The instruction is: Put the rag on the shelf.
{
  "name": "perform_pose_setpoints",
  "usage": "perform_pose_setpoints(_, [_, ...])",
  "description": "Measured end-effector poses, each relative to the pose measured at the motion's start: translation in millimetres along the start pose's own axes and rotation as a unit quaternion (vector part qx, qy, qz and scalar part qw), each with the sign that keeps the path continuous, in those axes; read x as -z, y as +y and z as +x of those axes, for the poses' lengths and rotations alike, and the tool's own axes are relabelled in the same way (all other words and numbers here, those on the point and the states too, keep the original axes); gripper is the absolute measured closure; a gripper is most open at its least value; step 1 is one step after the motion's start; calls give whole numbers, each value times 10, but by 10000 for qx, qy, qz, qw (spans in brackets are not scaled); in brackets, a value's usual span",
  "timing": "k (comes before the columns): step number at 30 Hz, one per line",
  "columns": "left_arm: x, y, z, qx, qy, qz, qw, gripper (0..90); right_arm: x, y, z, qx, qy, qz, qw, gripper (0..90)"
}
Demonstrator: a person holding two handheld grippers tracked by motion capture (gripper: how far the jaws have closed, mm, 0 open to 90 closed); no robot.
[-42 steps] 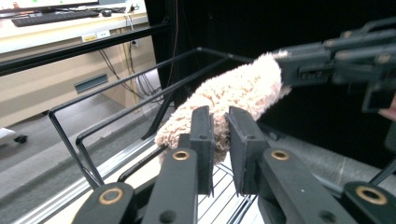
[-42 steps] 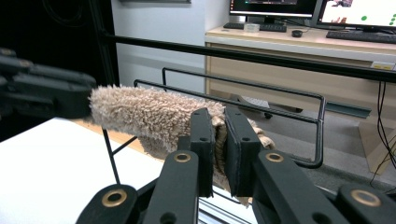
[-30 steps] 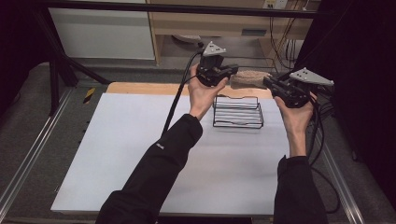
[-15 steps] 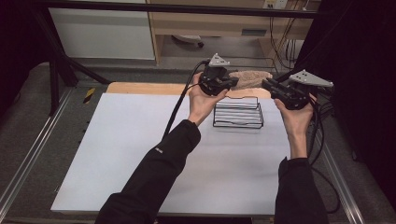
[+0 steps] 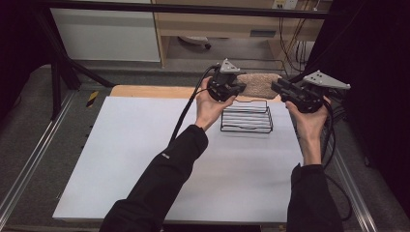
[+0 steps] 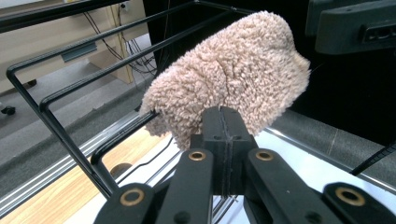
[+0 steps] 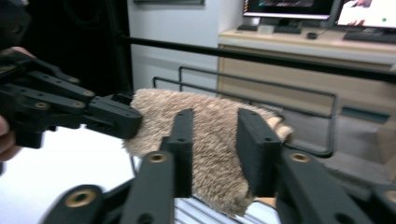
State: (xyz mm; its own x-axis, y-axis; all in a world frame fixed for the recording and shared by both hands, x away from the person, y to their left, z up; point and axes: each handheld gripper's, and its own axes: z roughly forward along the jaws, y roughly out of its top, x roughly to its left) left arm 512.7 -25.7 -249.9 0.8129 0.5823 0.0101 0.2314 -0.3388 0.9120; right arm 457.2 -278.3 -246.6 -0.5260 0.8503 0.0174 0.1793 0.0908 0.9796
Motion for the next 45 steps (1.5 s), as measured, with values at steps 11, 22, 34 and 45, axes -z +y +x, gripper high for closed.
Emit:
perform_pose_setpoints(11, [-53, -94, 24, 8, -6, 83, 10000, 897, -144, -270, -66, -177, -235, 682, 9972, 900])
perform_pose_setpoints(22, [-42, -101, 33, 13, 9, 43, 10000, 896, -148, -275, -67, -138, -294, 587, 9977, 899])
perform_pose_setpoints(34, [118, -129, 61, 108, -72, 77, 9999, 789, -24, -211, 9, -116, -171, 466, 9987, 801])
perform_pose_setpoints(45, [348, -255, 91, 109, -43, 149, 9998, 568, 78, -177, 131, -171, -48, 433, 9989, 649])
